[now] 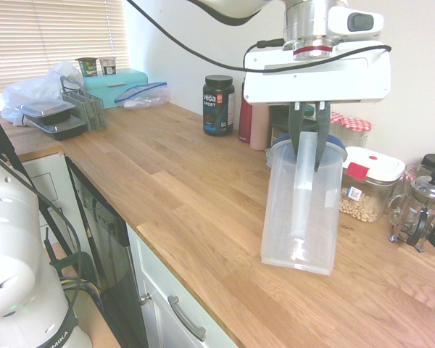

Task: Pour me some water

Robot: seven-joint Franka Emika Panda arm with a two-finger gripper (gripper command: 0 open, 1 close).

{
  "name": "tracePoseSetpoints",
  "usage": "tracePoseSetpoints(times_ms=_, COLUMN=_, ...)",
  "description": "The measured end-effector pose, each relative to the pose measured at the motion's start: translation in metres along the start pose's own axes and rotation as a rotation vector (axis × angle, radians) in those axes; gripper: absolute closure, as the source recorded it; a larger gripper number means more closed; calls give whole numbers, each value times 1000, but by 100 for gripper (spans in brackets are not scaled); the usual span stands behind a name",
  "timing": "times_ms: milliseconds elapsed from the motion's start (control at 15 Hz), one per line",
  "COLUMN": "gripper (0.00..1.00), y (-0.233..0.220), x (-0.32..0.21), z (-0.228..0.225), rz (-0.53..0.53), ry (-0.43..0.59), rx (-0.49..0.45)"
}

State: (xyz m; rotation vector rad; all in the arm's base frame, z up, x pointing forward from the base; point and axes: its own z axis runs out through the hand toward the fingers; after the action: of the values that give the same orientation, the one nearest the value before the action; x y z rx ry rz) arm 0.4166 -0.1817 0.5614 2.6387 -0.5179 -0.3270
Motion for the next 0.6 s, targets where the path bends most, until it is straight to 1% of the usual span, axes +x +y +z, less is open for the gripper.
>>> tracePoseSetpoints(times_ms=333, gripper=100, y=-24, x=4, z=2, rz=-23, ry=-51, rx=-121)
tracePoseSetpoints(times_ms=467, gripper=100, y=-30, x=12, z=7, rz=-18, ry=-72, rx=-149)
tracePoseSetpoints(times_ms=600, gripper=100, y=-31, x=15, z=1, rz=-16, ry=-86, rx=-163)
